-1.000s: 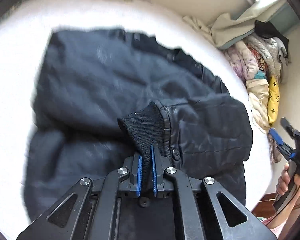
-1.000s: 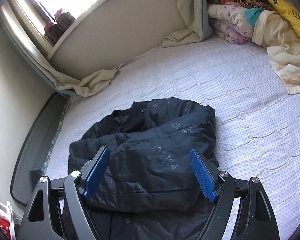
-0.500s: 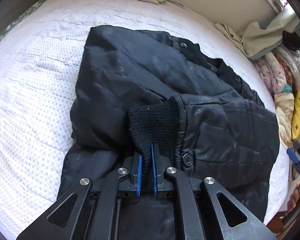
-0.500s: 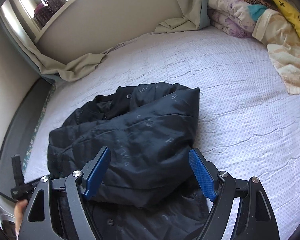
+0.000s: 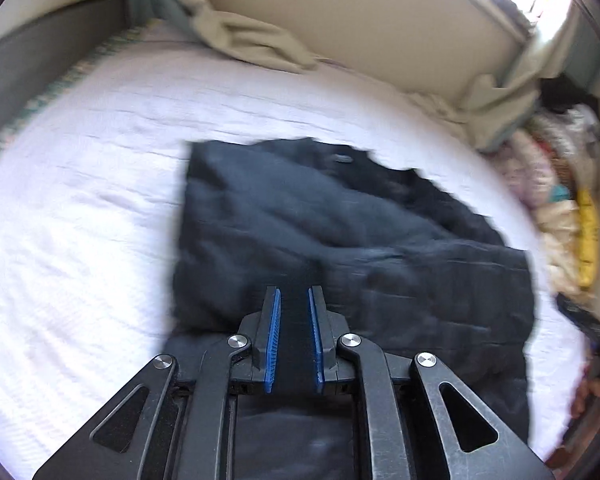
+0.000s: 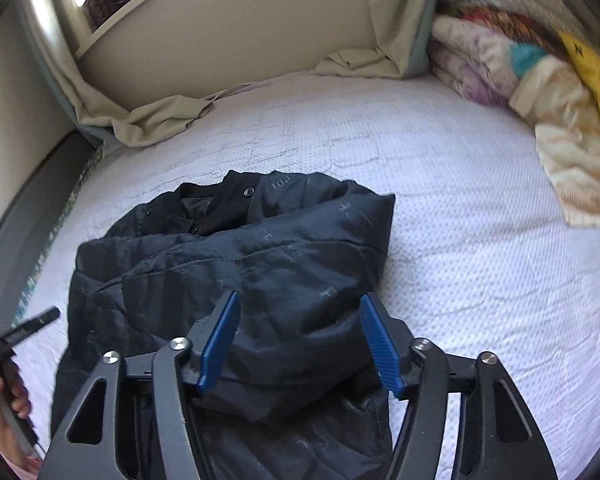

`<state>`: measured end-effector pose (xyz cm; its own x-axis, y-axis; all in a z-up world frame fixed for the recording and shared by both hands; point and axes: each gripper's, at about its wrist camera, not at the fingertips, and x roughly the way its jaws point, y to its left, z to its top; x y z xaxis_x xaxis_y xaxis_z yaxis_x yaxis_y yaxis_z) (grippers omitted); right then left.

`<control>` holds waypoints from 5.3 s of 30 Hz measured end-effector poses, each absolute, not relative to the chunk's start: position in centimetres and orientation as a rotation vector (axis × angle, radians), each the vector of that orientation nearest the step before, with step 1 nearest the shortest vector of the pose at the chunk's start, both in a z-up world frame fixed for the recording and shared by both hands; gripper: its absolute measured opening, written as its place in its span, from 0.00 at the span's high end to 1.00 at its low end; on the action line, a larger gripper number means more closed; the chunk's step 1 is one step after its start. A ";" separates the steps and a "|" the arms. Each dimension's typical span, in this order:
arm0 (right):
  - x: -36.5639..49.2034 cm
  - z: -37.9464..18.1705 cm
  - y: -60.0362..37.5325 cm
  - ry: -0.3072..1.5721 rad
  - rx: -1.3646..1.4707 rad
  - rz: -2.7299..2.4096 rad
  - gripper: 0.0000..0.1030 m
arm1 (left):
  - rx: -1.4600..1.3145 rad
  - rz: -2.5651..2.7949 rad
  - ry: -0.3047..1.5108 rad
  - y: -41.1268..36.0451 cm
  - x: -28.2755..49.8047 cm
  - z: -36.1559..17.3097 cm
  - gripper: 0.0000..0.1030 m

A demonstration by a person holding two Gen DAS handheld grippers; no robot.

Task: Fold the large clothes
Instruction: 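Grasp the knit cuff with the left tool and press it onto the jacket, then open the left tool and release the knit cuff, then grasp the jacket edge with both tools side by side, then lift the jacket edge with both tools and fold it over the jacket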

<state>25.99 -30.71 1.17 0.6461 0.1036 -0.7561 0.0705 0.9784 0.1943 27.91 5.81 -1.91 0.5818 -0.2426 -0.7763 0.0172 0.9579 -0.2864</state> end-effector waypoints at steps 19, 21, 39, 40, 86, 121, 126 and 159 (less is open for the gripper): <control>29.0 -9.3 -27.4 0.967 0.027 -0.061 0.57 | -0.185 -0.166 1.065 3.2 30.7 -9.1 0.82; 28.9 -9.6 -27.1 0.953 0.007 -0.073 0.57 | -0.149 -0.158 1.054 3.0 30.4 -9.1 0.82; 29.0 -8.1 -28.4 0.954 0.116 0.000 0.46 | -0.147 -0.160 1.014 3.0 28.7 -6.0 0.40; 28.8 -7.5 -28.5 0.953 0.128 0.008 0.37 | -0.137 -0.145 0.989 3.0 28.3 -5.2 0.26; 10.3 -5.1 -38.9 1.128 0.487 0.126 0.09 | -0.331 -0.123 1.218 15.2 11.8 -4.7 0.15; 4.3 -11.5 -35.9 1.290 0.881 0.459 0.85 | -0.605 -0.317 1.348 14.6 6.0 -10.7 0.72; 4.5 -10.1 -35.6 1.244 0.866 0.486 0.89 | -0.561 -0.332 1.323 13.9 5.3 -9.8 0.78; 10.8 0.5 -35.4 0.934 0.904 0.608 0.91 | -0.620 -0.507 1.130 12.5 9.7 0.5 0.83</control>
